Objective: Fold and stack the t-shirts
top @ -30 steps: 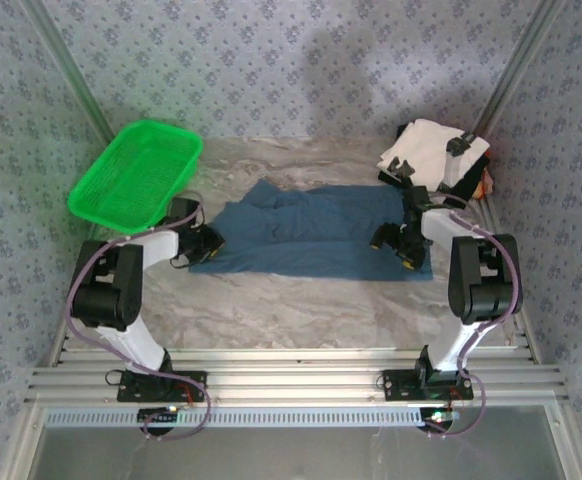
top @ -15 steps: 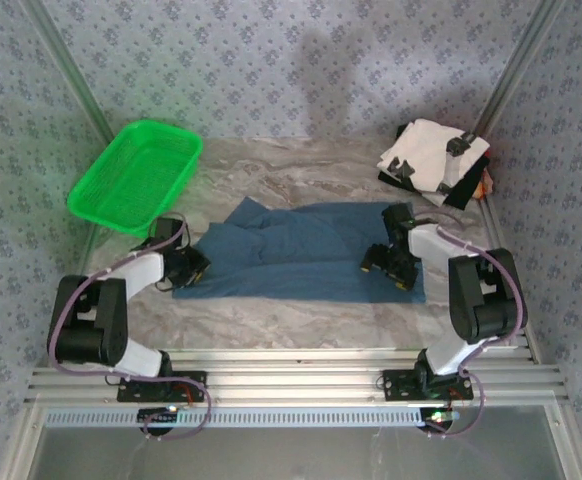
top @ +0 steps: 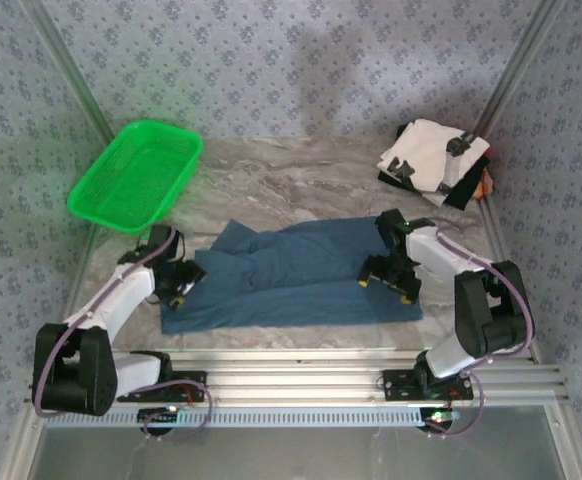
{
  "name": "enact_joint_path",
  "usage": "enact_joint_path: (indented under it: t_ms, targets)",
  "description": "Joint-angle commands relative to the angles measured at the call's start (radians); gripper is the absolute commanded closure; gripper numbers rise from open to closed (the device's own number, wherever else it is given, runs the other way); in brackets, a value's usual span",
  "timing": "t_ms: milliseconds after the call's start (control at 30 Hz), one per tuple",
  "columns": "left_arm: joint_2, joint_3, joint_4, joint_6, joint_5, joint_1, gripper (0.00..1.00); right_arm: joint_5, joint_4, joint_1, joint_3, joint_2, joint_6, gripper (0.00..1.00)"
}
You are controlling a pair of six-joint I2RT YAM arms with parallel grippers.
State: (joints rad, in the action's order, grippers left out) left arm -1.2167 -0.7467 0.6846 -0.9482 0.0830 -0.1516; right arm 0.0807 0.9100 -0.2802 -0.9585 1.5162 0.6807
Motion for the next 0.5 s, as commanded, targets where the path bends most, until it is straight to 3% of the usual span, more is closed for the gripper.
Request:
enact_joint_path:
  t_ms: [0,67,167,267,467]
  targets:
    - [-0.056,-0.264,0.07,0.124,-0.04,-0.014,0.21,-0.021,0.098,0.015,-0.138,-0.057,-0.101,0.0]
    - [-0.133,-0.396,0.079,0.204,-0.017,-0.016,0.18,0.013,0.098,0.041,-0.205,-0.057,-0.175,0.0]
    - [-0.31,-0.584,0.06,0.385,0.159,-0.016,0.16,0.092,0.092,0.103,-0.318,-0.025,-0.302,0.0]
    - [-0.556,-0.823,0.192,0.553,0.335,-0.017,0.2,0.164,0.092,0.172,-0.405,0.033,-0.409,0.0]
    - [-0.907,-1.136,0.365,0.73,0.307,-0.048,0.34,0.271,0.026,0.297,-0.476,0.169,-0.471,0.0]
